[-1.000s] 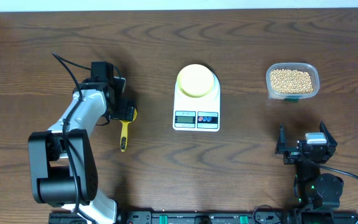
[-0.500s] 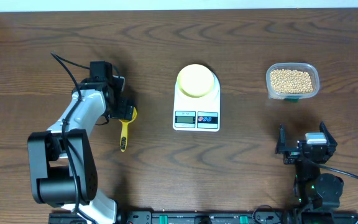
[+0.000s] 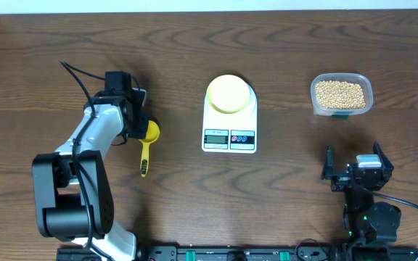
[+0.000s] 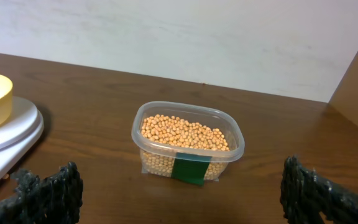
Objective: Scoop item into bowl and weigh 50g on scale
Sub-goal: 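Lower the left gripper onto the yellow scoop's cup rim, then close the left gripper on the scoop rim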
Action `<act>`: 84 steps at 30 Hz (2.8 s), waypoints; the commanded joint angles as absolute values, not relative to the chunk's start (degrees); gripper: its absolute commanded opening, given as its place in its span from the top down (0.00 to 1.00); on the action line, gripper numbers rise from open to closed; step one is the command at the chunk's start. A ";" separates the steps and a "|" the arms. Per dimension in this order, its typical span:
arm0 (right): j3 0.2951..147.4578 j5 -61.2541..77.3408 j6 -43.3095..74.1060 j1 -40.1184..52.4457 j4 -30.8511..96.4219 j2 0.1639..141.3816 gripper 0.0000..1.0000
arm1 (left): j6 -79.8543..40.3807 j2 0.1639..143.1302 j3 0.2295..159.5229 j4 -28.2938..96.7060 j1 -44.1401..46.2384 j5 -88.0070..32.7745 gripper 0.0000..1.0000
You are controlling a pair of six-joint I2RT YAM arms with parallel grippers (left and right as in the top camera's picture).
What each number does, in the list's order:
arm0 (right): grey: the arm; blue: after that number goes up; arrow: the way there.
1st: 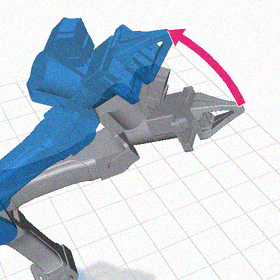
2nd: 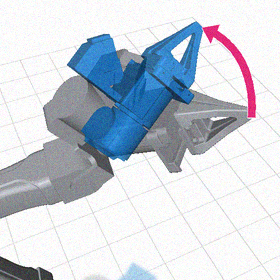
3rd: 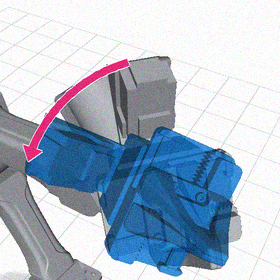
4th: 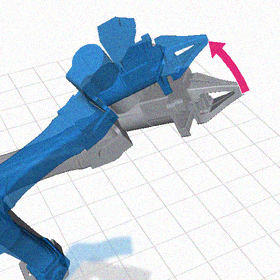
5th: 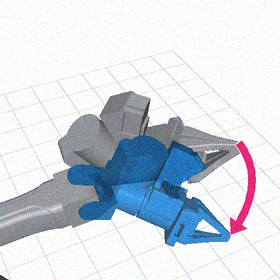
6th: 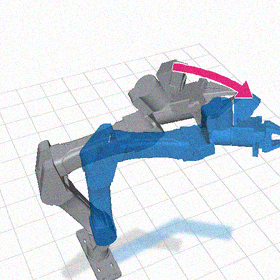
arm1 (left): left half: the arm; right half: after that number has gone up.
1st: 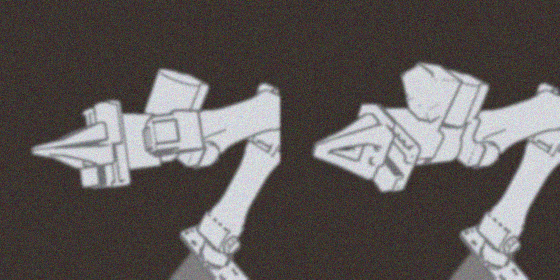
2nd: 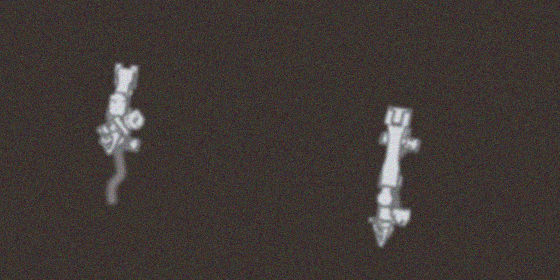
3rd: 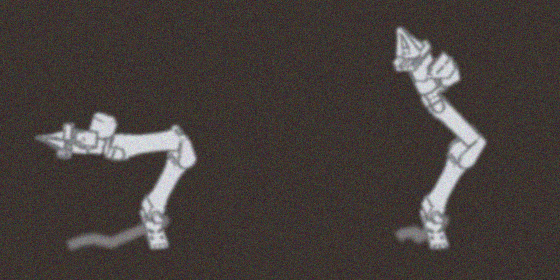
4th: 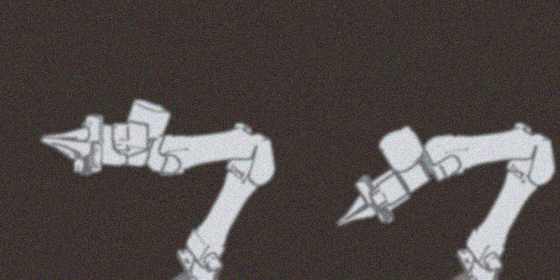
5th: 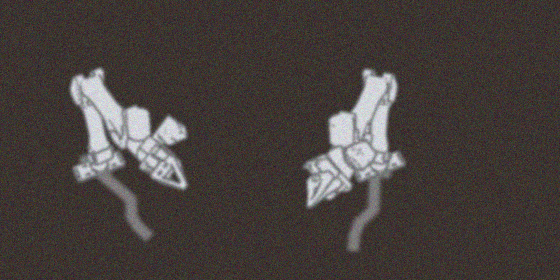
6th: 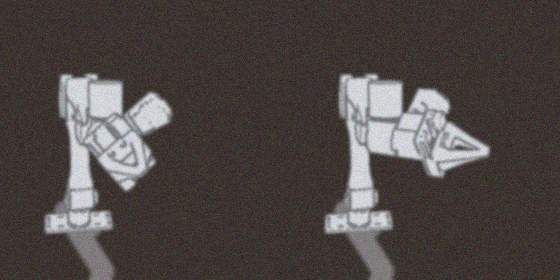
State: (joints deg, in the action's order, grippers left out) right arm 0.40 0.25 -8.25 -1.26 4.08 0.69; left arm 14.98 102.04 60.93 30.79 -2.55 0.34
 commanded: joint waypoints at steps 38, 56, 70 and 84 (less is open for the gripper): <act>0.32 0.36 -9.08 -0.67 4.36 0.30 0.01 | 15.00 102.94 59.46 30.28 -2.83 -3.86 0.27; 0.32 0.36 -9.08 -0.67 4.36 0.30 0.01 | 14.98 102.98 59.44 30.30 -2.83 -4.10 0.74; 0.32 0.36 -9.08 -0.67 4.36 0.30 0.01 | 14.94 102.98 59.44 30.35 -2.83 -4.10 0.92; 0.32 0.36 -9.08 -0.67 4.36 0.30 0.01 | 14.72 102.98 59.31 30.74 -2.83 -8.38 0.92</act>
State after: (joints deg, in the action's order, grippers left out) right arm 0.38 0.25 -8.25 -1.26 4.08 0.69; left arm 15.00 102.04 60.23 30.44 -2.55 -7.07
